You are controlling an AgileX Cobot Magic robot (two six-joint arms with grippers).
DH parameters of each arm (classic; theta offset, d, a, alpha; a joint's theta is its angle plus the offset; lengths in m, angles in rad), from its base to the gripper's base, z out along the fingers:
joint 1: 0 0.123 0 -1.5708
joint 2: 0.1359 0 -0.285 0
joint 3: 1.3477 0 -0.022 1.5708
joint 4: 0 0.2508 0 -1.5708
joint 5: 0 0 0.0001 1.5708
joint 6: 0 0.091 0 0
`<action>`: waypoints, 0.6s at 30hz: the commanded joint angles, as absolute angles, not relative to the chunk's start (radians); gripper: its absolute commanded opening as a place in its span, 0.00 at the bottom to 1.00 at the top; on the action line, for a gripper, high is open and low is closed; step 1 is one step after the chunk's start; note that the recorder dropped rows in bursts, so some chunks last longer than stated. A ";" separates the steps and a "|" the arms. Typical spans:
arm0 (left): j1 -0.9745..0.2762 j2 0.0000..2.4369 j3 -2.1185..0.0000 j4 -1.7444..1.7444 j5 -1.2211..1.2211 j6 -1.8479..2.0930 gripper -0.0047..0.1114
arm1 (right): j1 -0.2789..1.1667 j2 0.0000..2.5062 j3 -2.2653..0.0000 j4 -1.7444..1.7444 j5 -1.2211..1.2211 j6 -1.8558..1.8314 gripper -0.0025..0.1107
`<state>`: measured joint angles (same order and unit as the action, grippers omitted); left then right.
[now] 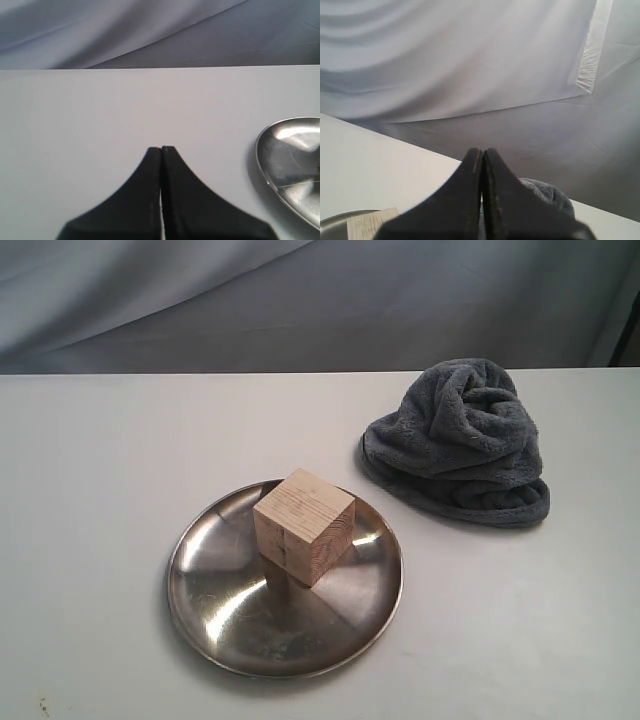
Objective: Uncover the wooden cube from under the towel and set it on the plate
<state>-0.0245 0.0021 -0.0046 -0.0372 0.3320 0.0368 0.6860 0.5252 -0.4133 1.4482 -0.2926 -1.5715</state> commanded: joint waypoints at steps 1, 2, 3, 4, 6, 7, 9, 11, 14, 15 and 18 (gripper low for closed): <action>-0.024 0.000 0.000 -0.042 0.319 0.035 0.04 | 0.687 0.467 -0.392 1.450 -0.286 -1.567 0.02; -0.024 0.000 0.000 -0.042 0.319 0.035 0.04 | 0.687 0.461 -0.392 1.450 -0.286 -1.567 0.02; -0.024 0.000 0.000 -0.042 0.319 0.035 0.04 | 0.687 0.459 -0.392 1.450 -0.286 -1.567 0.02; -0.024 0.000 0.000 -0.042 0.319 0.035 0.04 | 0.687 0.459 -0.392 1.450 -0.286 -1.567 0.02; -0.024 0.000 0.000 -0.042 0.319 0.035 0.04 | 0.687 0.459 -0.392 1.450 -0.289 -1.567 0.02; -0.024 0.000 0.000 -0.042 0.319 0.035 0.04 | 0.687 0.459 -0.392 1.450 -0.289 -1.567 0.02; -0.024 0.000 0.000 -0.042 0.319 0.035 0.04 | 0.687 0.459 -0.392 1.450 -0.289 -1.567 0.02; -0.024 0.000 0.000 -0.042 0.319 0.035 0.04 | 0.687 0.459 -0.392 1.450 -0.288 -1.563 0.02; -0.024 0.000 0.000 -0.042 0.319 0.033 0.04 | 0.687 0.459 -0.392 1.450 -0.317 -1.562 0.02; -0.024 0.000 0.000 -0.042 0.319 0.033 0.04 | 0.687 0.459 -0.392 1.450 -0.317 -1.562 0.02; -0.024 0.000 0.000 -0.042 0.319 0.033 0.04 | 0.687 0.459 -0.392 1.450 -0.317 -1.562 0.02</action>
